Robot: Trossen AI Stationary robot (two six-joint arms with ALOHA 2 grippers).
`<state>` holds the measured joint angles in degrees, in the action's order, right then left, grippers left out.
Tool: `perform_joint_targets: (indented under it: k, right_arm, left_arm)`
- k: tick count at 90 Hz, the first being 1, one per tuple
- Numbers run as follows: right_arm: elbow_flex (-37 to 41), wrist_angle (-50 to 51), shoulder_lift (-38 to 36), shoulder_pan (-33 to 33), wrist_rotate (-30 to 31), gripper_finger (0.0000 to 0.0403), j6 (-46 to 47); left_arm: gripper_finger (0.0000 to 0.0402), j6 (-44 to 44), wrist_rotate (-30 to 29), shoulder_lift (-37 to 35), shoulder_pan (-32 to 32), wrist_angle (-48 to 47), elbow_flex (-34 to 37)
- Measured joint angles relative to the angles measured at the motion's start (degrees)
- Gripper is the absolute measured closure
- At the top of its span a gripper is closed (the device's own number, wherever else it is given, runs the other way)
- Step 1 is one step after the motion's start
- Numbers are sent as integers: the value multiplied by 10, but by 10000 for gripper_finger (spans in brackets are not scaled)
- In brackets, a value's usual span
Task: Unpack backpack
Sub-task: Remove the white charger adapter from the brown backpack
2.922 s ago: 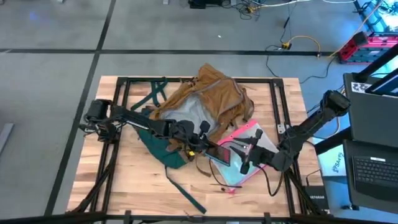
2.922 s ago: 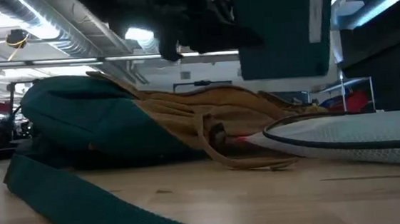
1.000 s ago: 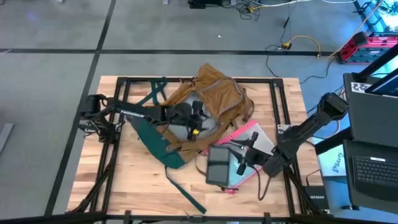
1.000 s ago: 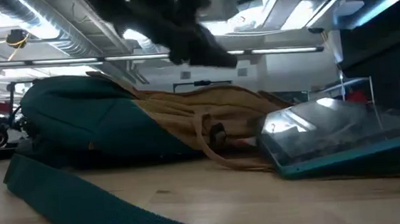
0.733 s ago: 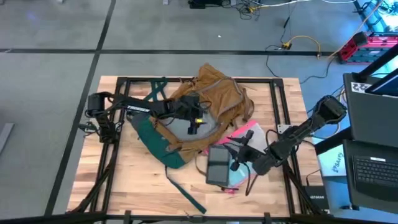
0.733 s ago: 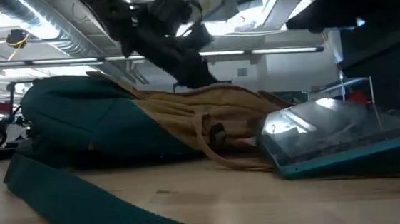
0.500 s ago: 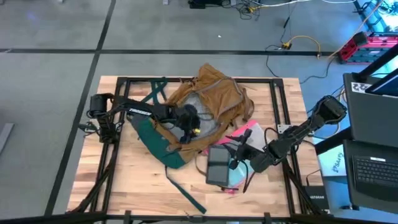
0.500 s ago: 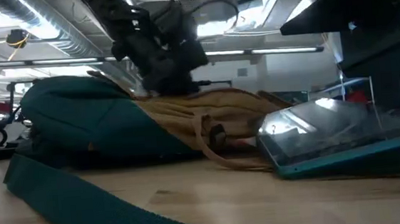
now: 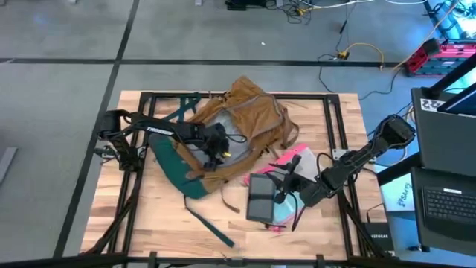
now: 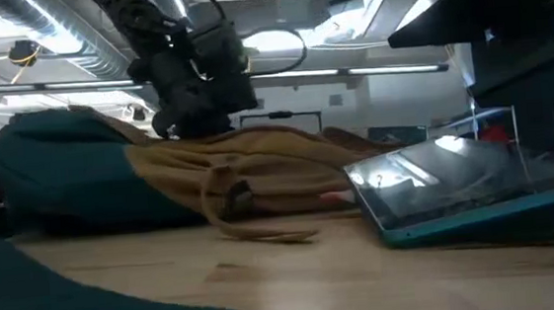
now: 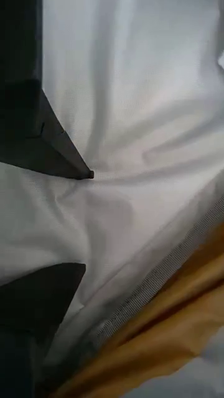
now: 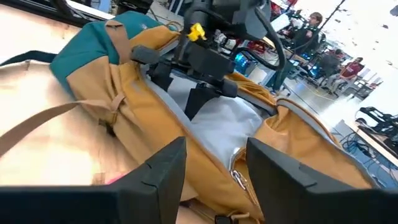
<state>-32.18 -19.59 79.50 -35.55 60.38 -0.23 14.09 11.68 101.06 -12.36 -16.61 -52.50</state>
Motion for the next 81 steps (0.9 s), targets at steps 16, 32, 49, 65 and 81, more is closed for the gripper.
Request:
perform_joint_targets:
  k: [16,32,49,65,81]
  right_arm:
    - [0,0,0,2,0,249,14]
    - [0,6,0,45,-78,249,29]
    - [0,12,0,117,-215,249,28]
    - [0,51,0,201,-302,249,30]
    - [0,96,24,301,-372,249,68]
  left_arm:
    - [178,2,12,-46,10,-2,10]
    - [178,9,-34,-99,21,46,12]
    - [178,9,-90,-133,26,95,11]
    - [178,17,-99,-132,24,153,10]
    - [178,21,-98,-102,10,180,9]
